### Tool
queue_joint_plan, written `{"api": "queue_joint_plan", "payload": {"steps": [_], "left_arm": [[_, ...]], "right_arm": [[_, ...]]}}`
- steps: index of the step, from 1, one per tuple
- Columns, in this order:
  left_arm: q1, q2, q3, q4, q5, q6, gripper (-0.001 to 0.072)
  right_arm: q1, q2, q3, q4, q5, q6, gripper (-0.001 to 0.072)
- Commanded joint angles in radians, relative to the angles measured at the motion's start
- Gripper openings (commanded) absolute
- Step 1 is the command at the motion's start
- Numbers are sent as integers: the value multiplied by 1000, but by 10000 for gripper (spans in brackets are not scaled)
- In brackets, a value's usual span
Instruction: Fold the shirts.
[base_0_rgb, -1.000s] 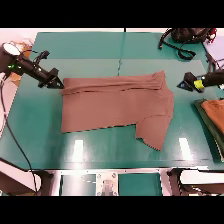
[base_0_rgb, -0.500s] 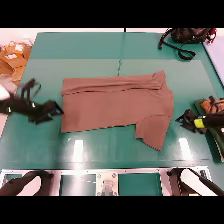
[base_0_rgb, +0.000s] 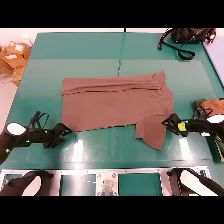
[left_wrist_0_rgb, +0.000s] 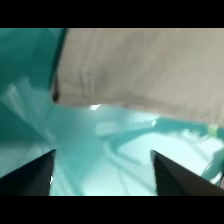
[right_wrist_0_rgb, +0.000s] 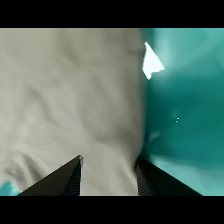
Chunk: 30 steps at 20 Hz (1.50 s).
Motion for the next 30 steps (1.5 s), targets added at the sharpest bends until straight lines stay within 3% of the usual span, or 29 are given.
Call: {"api": "queue_joint_plan", "payload": {"steps": [1, 4, 6, 8, 10, 16, 17, 18, 19, 20, 21, 25, 30], "left_arm": [[0, 2, -40, -75, 174, -3, 598], [0, 2, -40, -114, 271, -3, 597], [0, 2, -40, -185, 312, 45, 596], [-64, -2, -40, -222, 379, 73, 469], [-179, -58, -40, -276, 434, 73, 470], [-252, -133, -36, -318, 406, 76, 454], [-251, -133, -35, -302, 406, 93, 201], [-251, -133, -32, -294, 406, 113, 115], [-243, -133, -21, -282, 407, 112, 111], [-226, -133, -6, -275, 398, 119, 27], [-200, -133, 23, -253, 366, 135, 25], [-58, -133, 180, -25, 111, 134, 25], [-10, -133, 306, 233, -111, 156, 25]], "right_arm": [[77, -59, -11, 31, -84, -1, 410], [115, -63, -8, 31, -109, -1, 410], [119, -63, -1, 31, -113, -1, 410], [119, -63, 7, 32, -111, -1, 410], [119, -63, 10, 31, -103, -1, 410], [117, -63, 29, -11, -26, 0, 407], [117, -59, 32, -11, -12, 0, 392], [117, -52, 32, -16, 0, 0, 338], [117, -45, 32, -23, 16, -1, 235], [117, -33, 33, -42, 31, -1, 102], [115, -17, 32, -69, 43, 0, 18], [53, 105, 32, -100, 103, 9, 18], [24, 292, 9, -290, 277, 193, 17]]}}
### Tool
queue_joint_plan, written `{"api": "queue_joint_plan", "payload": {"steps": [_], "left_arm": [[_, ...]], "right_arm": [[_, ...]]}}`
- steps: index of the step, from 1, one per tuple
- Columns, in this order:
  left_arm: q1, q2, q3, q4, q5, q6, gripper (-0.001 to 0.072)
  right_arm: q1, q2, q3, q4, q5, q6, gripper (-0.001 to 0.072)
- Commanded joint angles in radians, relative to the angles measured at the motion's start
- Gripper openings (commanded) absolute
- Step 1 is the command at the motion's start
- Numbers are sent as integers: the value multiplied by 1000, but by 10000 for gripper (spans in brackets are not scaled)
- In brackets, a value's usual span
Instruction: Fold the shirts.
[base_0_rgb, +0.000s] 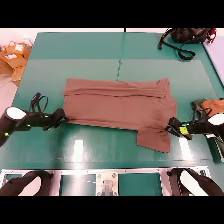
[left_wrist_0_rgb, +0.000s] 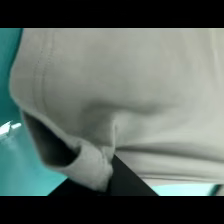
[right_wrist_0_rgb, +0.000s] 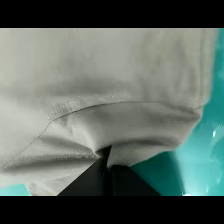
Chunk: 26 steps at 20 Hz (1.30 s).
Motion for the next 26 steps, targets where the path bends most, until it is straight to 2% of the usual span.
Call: {"api": "queue_joint_plan", "payload": {"steps": [1, 5, 8, 14, 18, 22, 23, 24, 25, 26], "left_arm": [[29, 0, 72, 169, -143, 45, 25], [29, 0, 126, 143, -158, 121, 25], [29, -31, 248, 143, -142, 127, 25], [-19, -346, 559, 60, -112, 152, 25], [-101, -591, 778, 61, -71, 140, 25], [-150, -737, 915, 61, -6, 140, 27], [-158, -747, 920, 60, 29, 145, 170], [-163, -751, 919, 60, 67, 148, 434], [-163, -751, 919, 60, 84, 148, 469], [-160, -749, 925, 63, 86, 147, 472]], "right_arm": [[-13, 135, -19, -95, 126, 105, 17], [-13, 237, 46, -3, 156, 115, 18], [-13, 191, 144, 112, 79, 76, 19], [10, -180, 346, 315, -99, -71, 19], [75, -446, 510, 332, -210, -96, 19], [98, -670, 680, 332, -220, -96, 19], [100, -710, 713, 331, -228, -97, 19], [100, -745, 748, 331, -228, -97, 28], [100, -768, 774, 331, -227, -101, 86], [97, -774, 797, 330, -214, -129, 234]]}}
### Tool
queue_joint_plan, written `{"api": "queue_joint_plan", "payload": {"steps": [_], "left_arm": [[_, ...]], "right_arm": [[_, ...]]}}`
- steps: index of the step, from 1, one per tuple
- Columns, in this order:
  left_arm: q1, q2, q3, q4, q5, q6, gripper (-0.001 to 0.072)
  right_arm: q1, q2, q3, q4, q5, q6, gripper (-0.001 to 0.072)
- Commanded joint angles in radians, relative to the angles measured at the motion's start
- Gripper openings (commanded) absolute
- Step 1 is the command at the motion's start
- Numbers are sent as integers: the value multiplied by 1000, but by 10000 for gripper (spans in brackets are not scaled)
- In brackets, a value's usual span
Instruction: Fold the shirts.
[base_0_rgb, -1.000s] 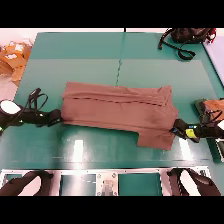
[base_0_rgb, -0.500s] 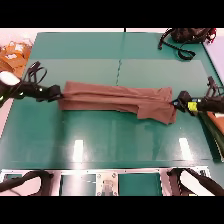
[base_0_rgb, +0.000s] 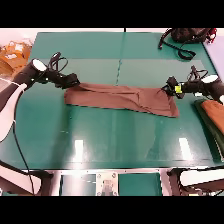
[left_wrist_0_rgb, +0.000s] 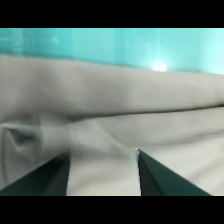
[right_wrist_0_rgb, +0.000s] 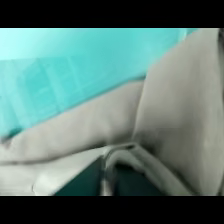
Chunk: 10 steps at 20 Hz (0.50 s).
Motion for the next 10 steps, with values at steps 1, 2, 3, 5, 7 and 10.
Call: {"api": "queue_joint_plan", "payload": {"steps": [1, 2, 3, 5, 7, 10], "left_arm": [[-4, -34, 50, -1, 49, 0, 531], [13, -34, 76, 2, 22, -8, 678], [35, -33, 106, 2, -14, -17, 710], [81, -33, 170, 2, -101, -68, 710], [115, -33, 216, -1, -183, -95, 710], [126, -32, 242, -3, -254, -95, 710]], "right_arm": [[-6, -85, 114, 8, 33, -72, 428], [-27, -85, 151, 4, 96, -105, 545], [-58, -85, 196, -10, 183, -123, 546], [-133, -86, 259, -57, 311, -135, 614], [-204, -94, 268, -59, 377, -188, 646], [-277, -169, 268, -51, 486, -261, 647]]}}
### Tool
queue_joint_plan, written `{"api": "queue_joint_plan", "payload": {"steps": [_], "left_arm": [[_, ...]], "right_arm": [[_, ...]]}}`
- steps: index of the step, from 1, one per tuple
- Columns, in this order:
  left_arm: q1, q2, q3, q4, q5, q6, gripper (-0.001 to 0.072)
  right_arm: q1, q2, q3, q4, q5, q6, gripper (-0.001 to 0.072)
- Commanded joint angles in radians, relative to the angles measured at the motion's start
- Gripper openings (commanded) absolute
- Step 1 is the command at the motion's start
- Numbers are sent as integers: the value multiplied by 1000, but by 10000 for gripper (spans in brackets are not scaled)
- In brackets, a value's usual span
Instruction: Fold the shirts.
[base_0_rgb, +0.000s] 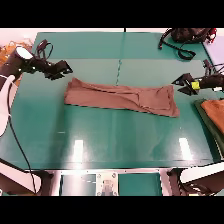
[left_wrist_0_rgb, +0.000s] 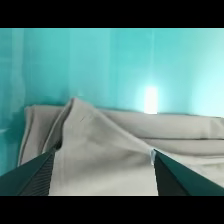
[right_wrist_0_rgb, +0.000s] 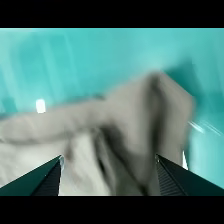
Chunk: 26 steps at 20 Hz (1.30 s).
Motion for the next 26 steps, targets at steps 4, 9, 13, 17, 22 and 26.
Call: {"api": "queue_joint_plan", "payload": {"steps": [4, 9, 13, 17, 22, 26], "left_arm": [[20, 0, 37, -3, -151, -19, 709], [19, 0, 37, -15, -174, -19, 709], [19, 0, 37, -81, -178, -14, 709], [8, 0, 37, -111, -195, -6, 708], [-76, 0, 37, -124, -183, 83, 109], [-250, -25, 36, -124, -11, 79, 25]], "right_arm": [[-119, -188, 21, 97, 240, -169, 647], [-103, -270, 29, 231, 253, -288, 647], [-53, -273, 80, 230, 250, -287, 645], [-10, -273, 126, 158, 226, -282, 306], [-7, -270, 167, 128, 235, -282, 18], [24, -237, 260, 127, 331, -247, 17]]}}
